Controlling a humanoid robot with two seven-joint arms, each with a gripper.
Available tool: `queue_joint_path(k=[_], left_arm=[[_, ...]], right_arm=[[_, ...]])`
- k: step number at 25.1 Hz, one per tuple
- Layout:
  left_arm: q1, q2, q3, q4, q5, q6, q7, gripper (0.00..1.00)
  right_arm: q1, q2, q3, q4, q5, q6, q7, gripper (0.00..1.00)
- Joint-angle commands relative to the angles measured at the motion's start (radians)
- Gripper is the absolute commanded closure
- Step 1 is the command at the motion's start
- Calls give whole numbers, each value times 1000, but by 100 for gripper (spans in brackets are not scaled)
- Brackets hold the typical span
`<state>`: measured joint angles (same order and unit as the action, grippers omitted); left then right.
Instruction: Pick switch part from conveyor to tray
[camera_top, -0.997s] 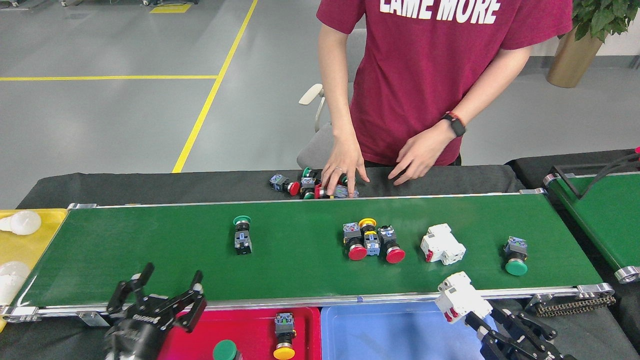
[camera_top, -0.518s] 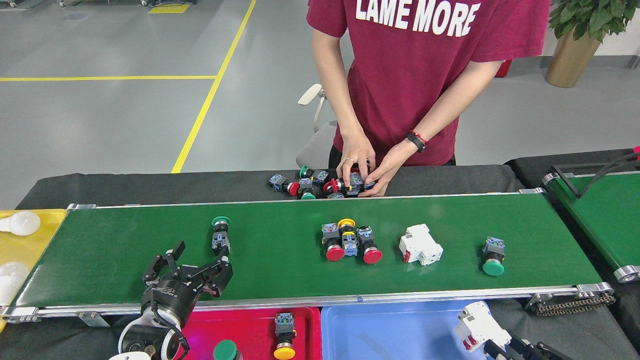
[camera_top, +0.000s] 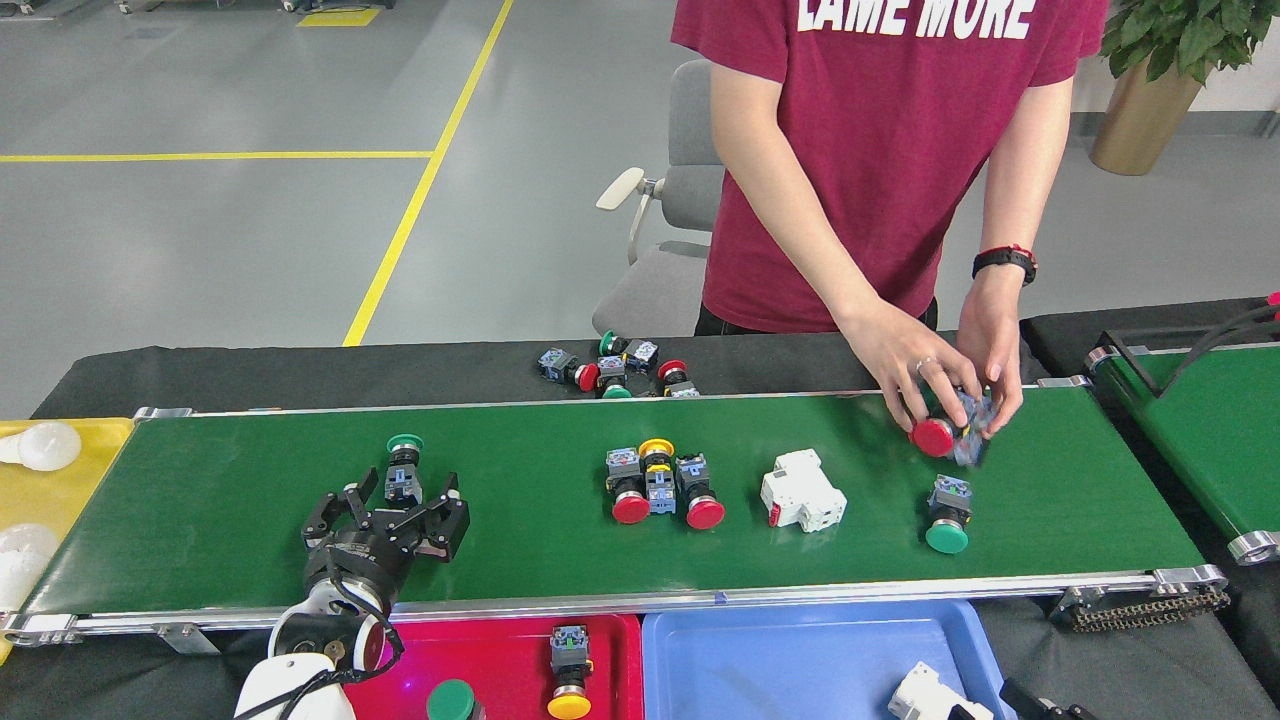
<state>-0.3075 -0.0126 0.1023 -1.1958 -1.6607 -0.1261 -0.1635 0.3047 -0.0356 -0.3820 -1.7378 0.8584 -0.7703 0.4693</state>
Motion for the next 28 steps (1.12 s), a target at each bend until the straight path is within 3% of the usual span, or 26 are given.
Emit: queue_joint_path(k=[1, 8, 12, 14, 18, 22, 25, 28], left_arm=[[-28, 10, -1, 21, -2, 39, 75, 75], [-35, 39, -4, 91, -17, 83, 122, 86], [11, 40, -21, 74, -16, 72, 147, 95], [44, 43, -52, -25, -11, 42, 147, 97], [212, 121, -41, -373, 16, -323, 133, 96], [378, 140, 10, -504, 47, -592, 113, 93], [464, 146, 31, -512, 53, -649, 110, 81], [502, 149, 73, -527, 59, -658, 108, 35]], right_arm=[[-29, 39, -20, -28, -5, -15, -11, 6], [-101, 57, -46, -31, 5, -7, -14, 10], [-110, 57, -46, -31, 42, 180, -28, 10], [-116, 57, -46, -26, 79, 267, -69, 10], [-162, 63, -41, -16, 174, 398, -218, 10], [-190, 91, -14, 0, 303, 473, -264, 10], [-150, 95, 25, -26, 321, 465, -267, 10], [-84, 85, 51, -31, 327, 439, -268, 9]])
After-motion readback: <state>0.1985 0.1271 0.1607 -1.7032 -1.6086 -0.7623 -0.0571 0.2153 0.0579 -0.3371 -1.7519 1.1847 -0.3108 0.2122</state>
